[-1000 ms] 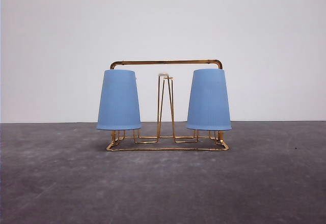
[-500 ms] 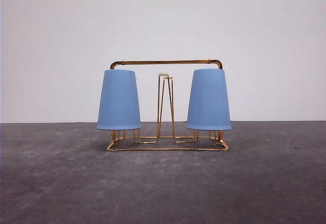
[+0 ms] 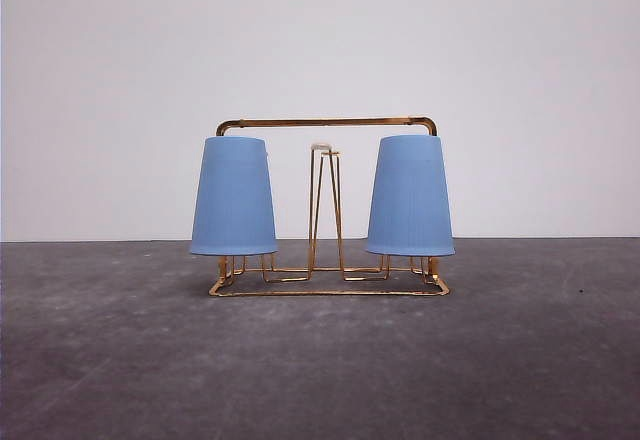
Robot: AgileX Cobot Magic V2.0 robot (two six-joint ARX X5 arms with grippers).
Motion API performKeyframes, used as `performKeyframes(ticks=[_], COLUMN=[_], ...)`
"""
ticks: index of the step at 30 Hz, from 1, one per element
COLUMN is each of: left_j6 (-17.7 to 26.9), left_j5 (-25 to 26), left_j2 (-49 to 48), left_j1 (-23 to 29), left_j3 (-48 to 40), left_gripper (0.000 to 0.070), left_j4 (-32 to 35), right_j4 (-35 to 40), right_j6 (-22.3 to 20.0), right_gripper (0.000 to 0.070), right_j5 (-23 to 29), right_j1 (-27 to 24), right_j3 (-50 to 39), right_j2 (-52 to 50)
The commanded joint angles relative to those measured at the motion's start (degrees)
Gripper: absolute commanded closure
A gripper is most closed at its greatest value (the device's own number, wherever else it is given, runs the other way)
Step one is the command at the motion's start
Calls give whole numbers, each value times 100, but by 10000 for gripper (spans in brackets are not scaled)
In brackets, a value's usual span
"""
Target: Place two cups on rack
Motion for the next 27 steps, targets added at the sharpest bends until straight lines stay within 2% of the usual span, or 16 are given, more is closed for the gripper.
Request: performKeyframes(ticks=[1,27], left_j6=[57,57], left_j5=[-17,-17], left_j2=[-2,-2], left_j1=[11,11], left_j3=[-85,-85], left_gripper=[700,700], left_j4=[72,72], right_j4=[62,62], right_j6=[63,63], right_gripper=[668,668], right_j5=[3,3], right_j1=[-2,-2], right_j3=[-17,-17], right_j2=[-4,-4])
